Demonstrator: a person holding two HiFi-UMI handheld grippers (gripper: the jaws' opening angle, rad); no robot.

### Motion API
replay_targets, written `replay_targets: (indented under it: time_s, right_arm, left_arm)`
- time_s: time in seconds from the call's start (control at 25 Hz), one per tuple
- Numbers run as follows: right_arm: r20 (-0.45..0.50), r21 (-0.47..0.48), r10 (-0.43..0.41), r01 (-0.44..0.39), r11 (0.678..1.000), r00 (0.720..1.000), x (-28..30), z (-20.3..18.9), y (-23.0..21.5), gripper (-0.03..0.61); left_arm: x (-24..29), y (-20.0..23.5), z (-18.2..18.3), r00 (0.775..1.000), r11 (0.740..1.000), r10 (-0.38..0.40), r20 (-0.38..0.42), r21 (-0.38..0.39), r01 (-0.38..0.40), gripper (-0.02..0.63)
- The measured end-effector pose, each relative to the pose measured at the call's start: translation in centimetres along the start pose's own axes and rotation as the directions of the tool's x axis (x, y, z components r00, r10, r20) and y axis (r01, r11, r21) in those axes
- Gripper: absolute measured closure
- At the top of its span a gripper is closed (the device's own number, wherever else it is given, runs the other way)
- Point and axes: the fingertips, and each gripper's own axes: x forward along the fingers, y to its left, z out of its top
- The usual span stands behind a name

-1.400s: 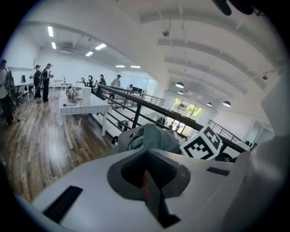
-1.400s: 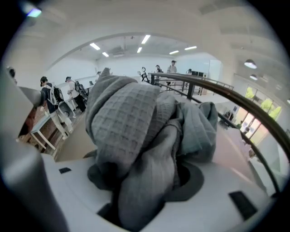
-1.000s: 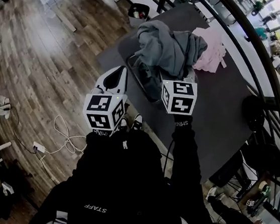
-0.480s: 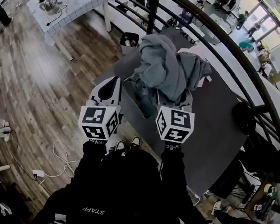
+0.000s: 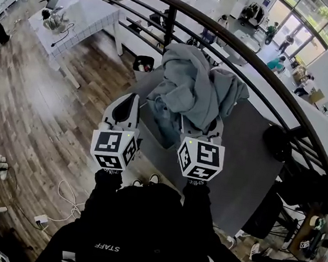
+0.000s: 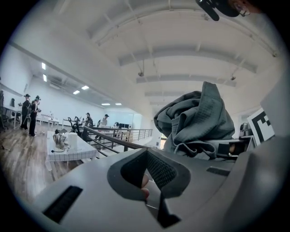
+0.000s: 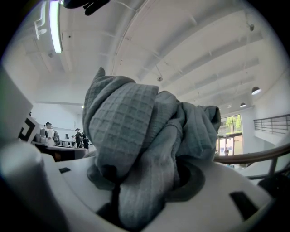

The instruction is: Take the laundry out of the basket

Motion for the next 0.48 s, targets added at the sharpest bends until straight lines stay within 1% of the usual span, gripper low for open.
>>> replay_targets:
  time_s: [0.2, 0.48]
  right_arm:
    - [0.03, -0.01, -0.009, 0.009, 1.0, 1.0, -0.2, 1.0, 0.2, 0.303]
    - [0.063, -0.015, -0.021, 0.022, 1.0, 0.998, -0.7, 2.3, 0.3, 0.302]
  left_arm:
    - [0.3, -0.1, 1.2, 0.999, 1.0, -0.009, 0.035, 0.015, 0.008, 0.612]
    - [0.5, -0.7, 2.2, 0.998, 0.999, -0.035, 0.054, 0.031, 0.034, 0.612]
